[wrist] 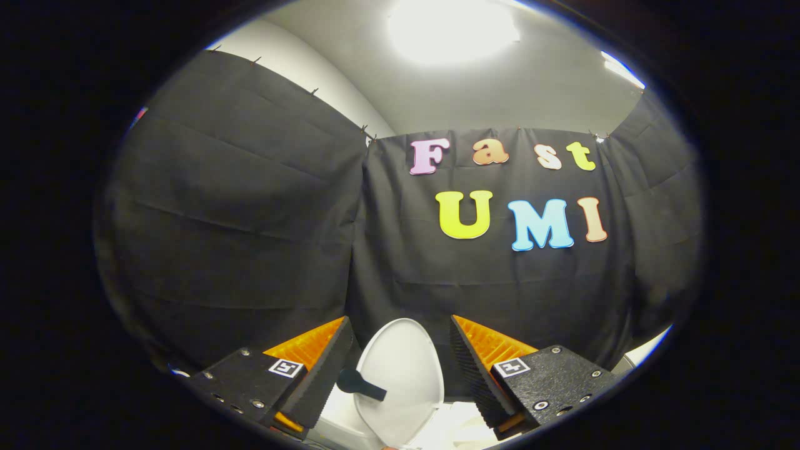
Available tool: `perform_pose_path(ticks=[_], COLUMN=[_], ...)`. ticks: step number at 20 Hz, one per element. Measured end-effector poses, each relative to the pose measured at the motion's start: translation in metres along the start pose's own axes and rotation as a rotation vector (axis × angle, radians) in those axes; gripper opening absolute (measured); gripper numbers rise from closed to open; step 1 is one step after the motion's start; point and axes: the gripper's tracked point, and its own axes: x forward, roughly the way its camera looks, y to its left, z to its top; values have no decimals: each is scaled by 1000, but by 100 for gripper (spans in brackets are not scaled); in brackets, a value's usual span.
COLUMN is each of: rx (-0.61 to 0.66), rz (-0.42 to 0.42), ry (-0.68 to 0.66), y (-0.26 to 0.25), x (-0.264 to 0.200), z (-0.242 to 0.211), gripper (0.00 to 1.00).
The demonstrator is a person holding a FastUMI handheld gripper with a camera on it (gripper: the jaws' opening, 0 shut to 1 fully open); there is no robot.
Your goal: Open the toilet lid.
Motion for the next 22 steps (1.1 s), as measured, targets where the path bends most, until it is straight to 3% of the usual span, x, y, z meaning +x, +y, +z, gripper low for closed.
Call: perform_pose_path(ticks=[10,17,22], rx=[-120,-99,-91], rz=[-245,-309,-339], ry=[66,118,141], y=[-197,-263,-284], x=[-46,-109,-158], z=[-29,-50,-39], gripper=[95,95,95])
